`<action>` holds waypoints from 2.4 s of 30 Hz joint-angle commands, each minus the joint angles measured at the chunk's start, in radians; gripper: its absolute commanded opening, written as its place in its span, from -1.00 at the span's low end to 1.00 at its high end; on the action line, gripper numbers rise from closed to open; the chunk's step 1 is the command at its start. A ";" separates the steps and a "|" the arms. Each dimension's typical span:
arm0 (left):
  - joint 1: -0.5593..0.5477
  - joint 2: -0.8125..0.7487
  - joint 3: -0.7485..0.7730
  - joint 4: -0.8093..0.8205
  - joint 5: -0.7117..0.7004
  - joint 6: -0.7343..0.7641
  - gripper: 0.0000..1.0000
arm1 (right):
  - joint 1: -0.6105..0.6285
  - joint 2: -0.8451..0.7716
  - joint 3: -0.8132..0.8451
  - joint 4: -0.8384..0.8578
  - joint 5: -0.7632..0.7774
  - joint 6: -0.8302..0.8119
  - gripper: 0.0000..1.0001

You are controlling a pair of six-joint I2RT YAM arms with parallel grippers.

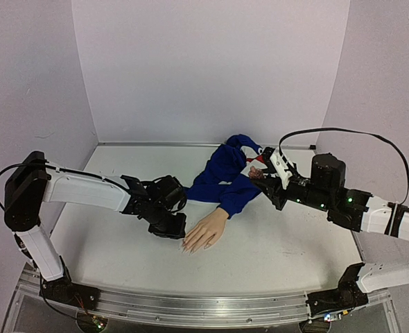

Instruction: Paint the nails

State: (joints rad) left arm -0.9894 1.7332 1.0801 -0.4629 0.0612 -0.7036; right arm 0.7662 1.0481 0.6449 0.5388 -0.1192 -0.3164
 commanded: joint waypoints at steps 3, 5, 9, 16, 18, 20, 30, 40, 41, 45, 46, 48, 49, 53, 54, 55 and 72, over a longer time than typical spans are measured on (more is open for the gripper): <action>0.000 -0.004 0.041 0.004 0.003 0.010 -1.00 | -0.005 -0.001 0.021 0.066 -0.006 0.010 -1.00; 0.000 0.000 0.041 0.000 0.003 0.005 -1.00 | -0.005 0.001 0.021 0.066 -0.008 0.009 -1.00; 0.001 0.006 0.045 -0.012 0.002 0.000 -1.00 | -0.005 0.003 0.020 0.066 -0.009 0.010 -1.00; 0.000 0.015 0.046 -0.025 0.007 -0.009 -1.00 | -0.006 0.001 0.018 0.066 -0.008 0.011 -1.00; 0.000 0.015 0.044 -0.028 0.010 -0.012 -1.00 | -0.005 0.000 0.016 0.066 -0.009 0.011 -1.00; 0.000 0.014 0.039 -0.029 0.011 -0.014 -1.00 | -0.006 0.000 0.016 0.067 -0.009 0.011 -1.00; 0.000 0.011 0.026 -0.032 0.012 -0.023 -1.00 | -0.005 0.000 0.015 0.066 -0.011 0.013 -1.00; 0.000 0.007 0.013 -0.033 0.014 -0.031 -1.00 | -0.006 0.003 0.015 0.067 -0.013 0.012 -1.00; 0.000 0.007 0.012 -0.033 0.014 -0.032 -1.00 | -0.005 0.003 0.016 0.067 -0.012 0.013 -1.00; 0.000 0.001 0.001 -0.034 0.013 -0.037 -1.00 | -0.006 0.002 0.016 0.066 -0.012 0.013 -1.00; 0.000 0.001 0.000 -0.034 0.012 -0.037 -1.00 | -0.005 0.001 0.015 0.066 -0.012 0.013 -1.00; 0.000 -0.001 -0.003 -0.033 0.011 -0.040 -1.00 | -0.007 0.003 0.016 0.066 -0.012 0.013 -1.00; 0.000 -0.001 -0.003 -0.034 0.011 -0.041 -1.00 | -0.005 0.003 0.017 0.066 -0.014 0.013 -1.00; -0.001 -0.001 -0.005 -0.033 0.010 -0.042 -1.00 | -0.006 0.002 0.016 0.066 -0.013 0.013 -1.00; 0.000 -0.001 -0.006 -0.033 0.011 -0.041 -1.00 | -0.006 0.000 0.016 0.066 -0.013 0.013 -1.00; 0.000 -0.002 -0.008 -0.034 0.011 -0.042 -1.00 | -0.007 0.000 0.016 0.066 -0.013 0.013 -1.00; 0.000 -0.013 -0.020 -0.036 0.001 -0.047 -1.00 | -0.006 0.002 0.015 0.066 -0.014 0.013 -1.00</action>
State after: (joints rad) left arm -0.9894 1.7428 1.0637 -0.4908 0.0612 -0.7410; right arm 0.7658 1.0546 0.6449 0.5392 -0.1196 -0.3164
